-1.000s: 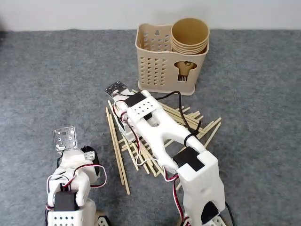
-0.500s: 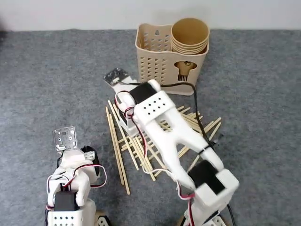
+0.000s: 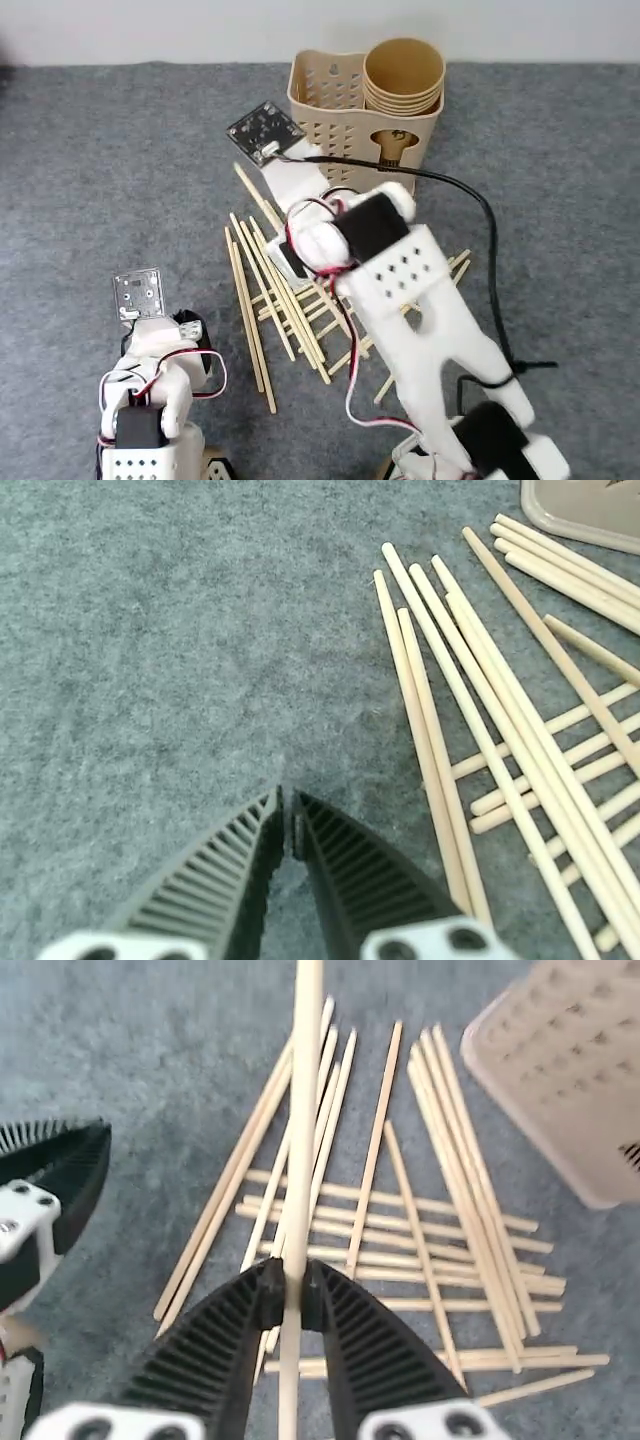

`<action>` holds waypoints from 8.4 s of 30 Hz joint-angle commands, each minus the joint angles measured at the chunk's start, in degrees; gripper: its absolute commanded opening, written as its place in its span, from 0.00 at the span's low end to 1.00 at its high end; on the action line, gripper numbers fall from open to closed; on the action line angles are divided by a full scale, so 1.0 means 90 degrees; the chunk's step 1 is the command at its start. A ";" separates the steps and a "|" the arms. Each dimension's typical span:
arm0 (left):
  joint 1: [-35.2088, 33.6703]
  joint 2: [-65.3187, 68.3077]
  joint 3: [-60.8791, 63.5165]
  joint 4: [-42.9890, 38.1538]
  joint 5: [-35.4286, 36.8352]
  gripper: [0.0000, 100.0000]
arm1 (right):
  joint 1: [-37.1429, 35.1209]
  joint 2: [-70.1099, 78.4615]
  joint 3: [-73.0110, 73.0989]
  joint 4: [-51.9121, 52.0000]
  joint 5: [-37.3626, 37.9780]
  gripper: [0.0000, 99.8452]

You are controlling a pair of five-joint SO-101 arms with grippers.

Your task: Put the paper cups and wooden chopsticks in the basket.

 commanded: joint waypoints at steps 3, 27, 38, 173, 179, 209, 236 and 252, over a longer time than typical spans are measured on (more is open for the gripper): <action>-0.0010 -0.0088 -0.0122 0.0020 -0.0029 0.01 | 0.0601 -0.0698 -0.0342 -0.1578 0.0049 0.01; -0.0010 -0.0088 -0.0122 0.0020 -0.0029 0.01 | 0.1724 0.1343 -0.0332 -0.8845 0.0049 0.01; -0.0010 -0.0088 -0.0122 0.0020 -0.0029 0.01 | 0.2281 0.2359 -0.0303 -0.9031 0.0049 0.02; -0.0010 -0.0088 -0.0122 0.0020 -0.0029 0.01 | 0.1568 0.0718 -0.0342 -0.6344 -0.1016 0.01; -0.0010 -0.0088 -0.0122 0.0020 -0.0029 0.01 | 0.1783 0.0777 -0.0342 -0.7829 -0.1016 0.01; 0.0000 -0.0088 -0.0122 0.0020 -0.0029 0.01 | 0.2066 0.2584 -0.0332 -0.9363 -0.0127 0.19; -0.0010 -0.0088 -0.0122 0.0020 -0.0029 0.01 | 0.0747 0.1939 -0.0303 -0.2134 -0.0752 0.21; -0.0010 -0.0088 -0.0122 0.0020 -0.0029 0.01 | -0.0298 0.4215 -0.0342 -0.2701 -0.1192 0.21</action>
